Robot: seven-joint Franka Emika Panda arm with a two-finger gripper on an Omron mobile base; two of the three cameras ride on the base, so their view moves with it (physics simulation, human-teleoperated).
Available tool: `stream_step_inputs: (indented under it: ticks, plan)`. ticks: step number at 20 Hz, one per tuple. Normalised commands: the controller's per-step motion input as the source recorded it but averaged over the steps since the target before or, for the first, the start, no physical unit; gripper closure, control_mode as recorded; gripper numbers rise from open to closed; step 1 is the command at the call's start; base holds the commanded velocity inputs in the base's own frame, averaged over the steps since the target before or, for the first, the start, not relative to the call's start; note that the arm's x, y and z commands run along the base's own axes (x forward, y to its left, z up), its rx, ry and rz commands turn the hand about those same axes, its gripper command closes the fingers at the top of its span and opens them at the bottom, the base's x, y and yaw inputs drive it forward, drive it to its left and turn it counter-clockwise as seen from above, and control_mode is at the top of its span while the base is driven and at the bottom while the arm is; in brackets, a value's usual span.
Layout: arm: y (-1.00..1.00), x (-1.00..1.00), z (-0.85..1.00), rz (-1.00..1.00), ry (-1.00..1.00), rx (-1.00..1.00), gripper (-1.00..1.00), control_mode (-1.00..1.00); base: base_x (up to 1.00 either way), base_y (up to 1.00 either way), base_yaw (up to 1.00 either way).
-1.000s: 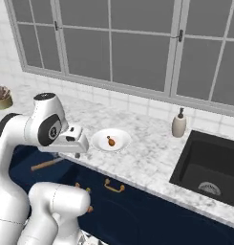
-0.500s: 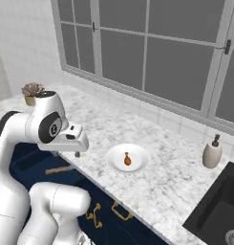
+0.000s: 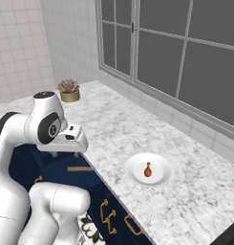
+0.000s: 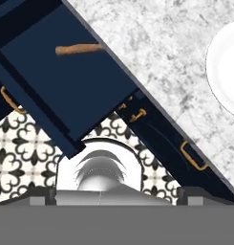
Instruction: Pick up the knife from the drawer and place it on the cutting board. Then place the meat from the plate to the cutting board.
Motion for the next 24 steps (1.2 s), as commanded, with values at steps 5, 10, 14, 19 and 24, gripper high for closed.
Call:
stream_step_inputs:
  ticks: [5, 10, 14, 19, 24]
  plan:
    - [0.02, 0.11, -0.09, 0.0, 0.0, 0.0, -1.0, -1.0, 0.0, 0.0, 0.0]
    - [0.46, 0.36, -0.7, -0.2, -0.01, 0.06, -1.0, -1.0, 0.0, 0.0, 0.0]
    - [0.51, 0.39, -0.59, -0.31, 0.04, 0.22, -1.0, -1.0, 0.0, 0.0, 0.0]
    - [0.48, 0.09, -0.51, -0.37, 0.09, 0.11, -1.0, -1.0, 0.0, 0.0, 0.0]
    - [0.57, 0.12, -0.42, -0.34, 0.09, 0.0, -1.0, -1.0, 0.0, 0.0, 0.0]
